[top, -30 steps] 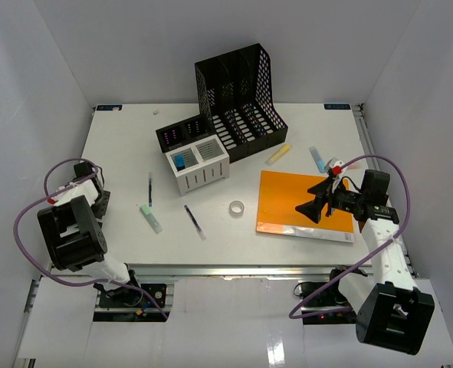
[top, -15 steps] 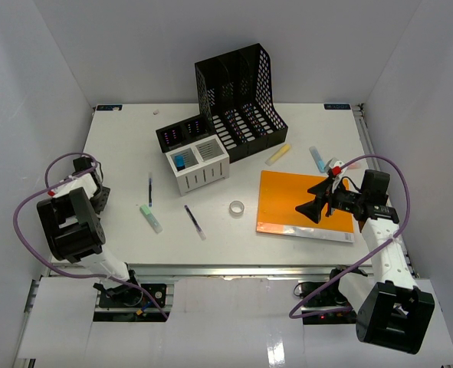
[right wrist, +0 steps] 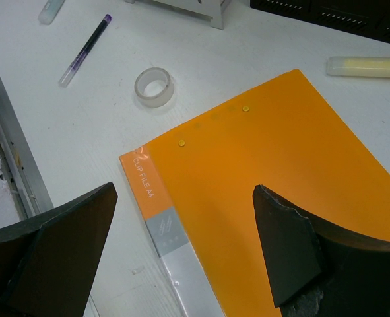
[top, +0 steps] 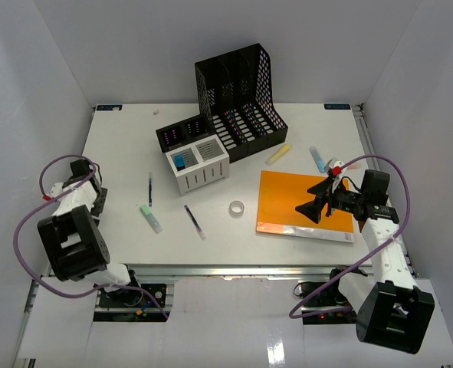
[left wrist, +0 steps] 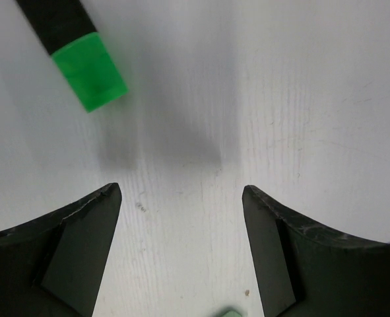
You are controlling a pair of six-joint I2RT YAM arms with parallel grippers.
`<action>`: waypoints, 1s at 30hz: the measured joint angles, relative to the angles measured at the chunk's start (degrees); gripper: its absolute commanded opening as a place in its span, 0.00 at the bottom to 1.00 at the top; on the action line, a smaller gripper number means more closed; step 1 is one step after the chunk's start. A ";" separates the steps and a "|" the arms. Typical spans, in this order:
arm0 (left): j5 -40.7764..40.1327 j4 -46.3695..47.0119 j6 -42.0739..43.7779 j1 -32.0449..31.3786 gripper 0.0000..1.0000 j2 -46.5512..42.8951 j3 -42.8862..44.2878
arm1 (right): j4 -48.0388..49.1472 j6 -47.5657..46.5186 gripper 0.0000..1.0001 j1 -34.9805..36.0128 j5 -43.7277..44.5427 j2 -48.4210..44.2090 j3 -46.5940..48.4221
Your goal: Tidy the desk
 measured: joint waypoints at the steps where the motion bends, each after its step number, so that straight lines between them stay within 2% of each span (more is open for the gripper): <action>1: -1.12 -0.28 -0.67 -0.01 0.85 -2.13 -0.55 | 0.00 0.01 0.90 0.00 -0.12 0.00 0.01; 6: -5.84 -0.60 -3.74 1.25 0.86 -6.26 -0.79 | -0.01 0.02 0.90 0.00 -0.74 -0.02 0.00; 13: -8.84 -1.61 -6.73 4.66 0.86 -3.65 -1.20 | -0.01 0.02 0.90 0.00 -1.00 -0.07 0.00; 30: -9.47 -2.95 -8.27 10.55 0.83 5.98 1.89 | -0.01 0.02 0.90 0.00 -1.97 -0.04 0.02</action>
